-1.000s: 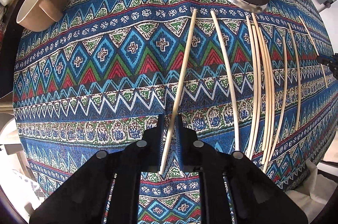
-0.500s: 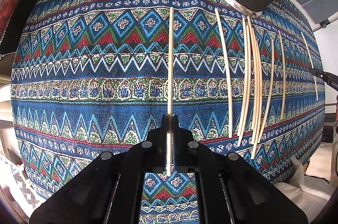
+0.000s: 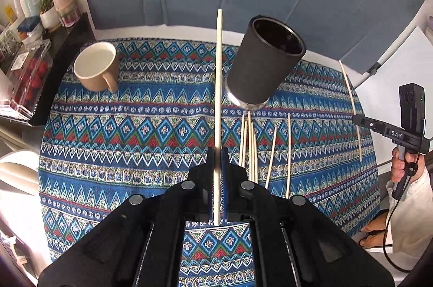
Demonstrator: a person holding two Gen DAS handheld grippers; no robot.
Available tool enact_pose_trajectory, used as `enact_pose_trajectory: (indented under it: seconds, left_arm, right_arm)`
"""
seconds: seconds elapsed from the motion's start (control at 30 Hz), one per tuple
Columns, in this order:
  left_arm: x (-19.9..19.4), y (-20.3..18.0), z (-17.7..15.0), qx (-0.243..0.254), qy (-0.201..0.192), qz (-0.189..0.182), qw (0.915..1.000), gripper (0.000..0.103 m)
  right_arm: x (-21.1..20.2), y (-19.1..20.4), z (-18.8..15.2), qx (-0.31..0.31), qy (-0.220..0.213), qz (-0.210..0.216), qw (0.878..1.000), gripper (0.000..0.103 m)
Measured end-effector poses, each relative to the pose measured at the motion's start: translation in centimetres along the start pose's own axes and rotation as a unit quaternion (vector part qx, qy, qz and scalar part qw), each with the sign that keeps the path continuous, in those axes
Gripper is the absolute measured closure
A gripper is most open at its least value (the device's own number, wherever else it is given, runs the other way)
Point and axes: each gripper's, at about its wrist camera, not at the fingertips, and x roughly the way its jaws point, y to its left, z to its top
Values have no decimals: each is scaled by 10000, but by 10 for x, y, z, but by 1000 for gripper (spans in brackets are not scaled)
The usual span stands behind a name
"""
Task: Organize utensils
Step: 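Lift the held sticks upright with both tools and carry them above the black holder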
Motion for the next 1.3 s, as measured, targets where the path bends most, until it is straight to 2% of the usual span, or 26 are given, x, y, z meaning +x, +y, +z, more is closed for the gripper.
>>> enact_pose_trajectory:
  seconds: [0.13,0.3,0.53,0.77,1.0,1.1,1.3]
  left_arm:
    - [-8,-23,22,158,-390,-210,9989,98]
    - [-22,-50,39,336,-795,-498,9950,98]
    - [-29,-74,63,520,-1235,-641,9889,98]
    - [-22,-81,84,510,-1504,-706,9848,98]
    - [-5,-78,99,438,-1846,-987,9769,98]
    - [12,-73,108,328,-1822,-1043,9772,98]
    - [45,-62,119,120,-1700,-1170,9784,98]
  right_arm:
    - [-1,33,26,-218,-348,87,9991,98]
    - [-3,55,47,-387,-592,115,9974,98]
    - [-13,80,68,-701,-1256,102,9895,98]
    - [-16,93,91,-791,-1736,152,9815,98]
    - [-11,91,106,-775,-2323,303,9691,98]
    - [-1,86,114,-701,-2354,464,9683,98]
    - [19,75,125,-522,-2125,409,9749,98]
